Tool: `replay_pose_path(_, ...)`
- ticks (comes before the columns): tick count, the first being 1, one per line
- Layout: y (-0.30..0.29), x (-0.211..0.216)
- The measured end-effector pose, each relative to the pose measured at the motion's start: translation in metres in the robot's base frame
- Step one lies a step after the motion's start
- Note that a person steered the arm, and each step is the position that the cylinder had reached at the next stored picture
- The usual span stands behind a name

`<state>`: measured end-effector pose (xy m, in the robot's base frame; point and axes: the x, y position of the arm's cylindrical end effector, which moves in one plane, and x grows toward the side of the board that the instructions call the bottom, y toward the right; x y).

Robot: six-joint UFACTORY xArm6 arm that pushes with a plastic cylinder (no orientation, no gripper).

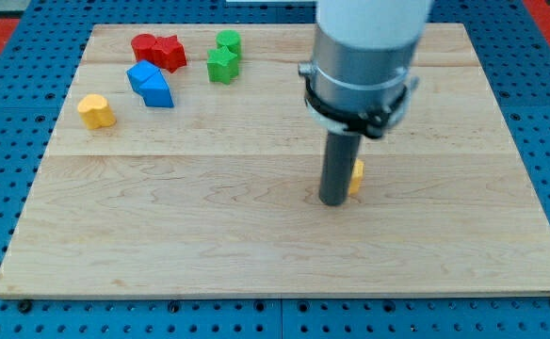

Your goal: Slide the hexagon into the heart

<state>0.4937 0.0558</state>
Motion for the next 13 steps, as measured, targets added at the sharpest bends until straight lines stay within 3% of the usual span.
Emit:
replay_pose_path(1, 0.027, 0.013)
replay_pose_path(2, 0.09, 0.01)
replay_pose_path(3, 0.062, -0.014)
replay_pose_path(5, -0.096, -0.063)
replay_pose_path(6, -0.072, -0.053)
replay_pose_path(7, -0.112, -0.036)
replay_pose_path(8, -0.181, -0.05)
replay_pose_path(9, -0.21, -0.056)
replay_pose_path(10, -0.207, -0.014)
replay_pose_path(13, -0.254, -0.066)
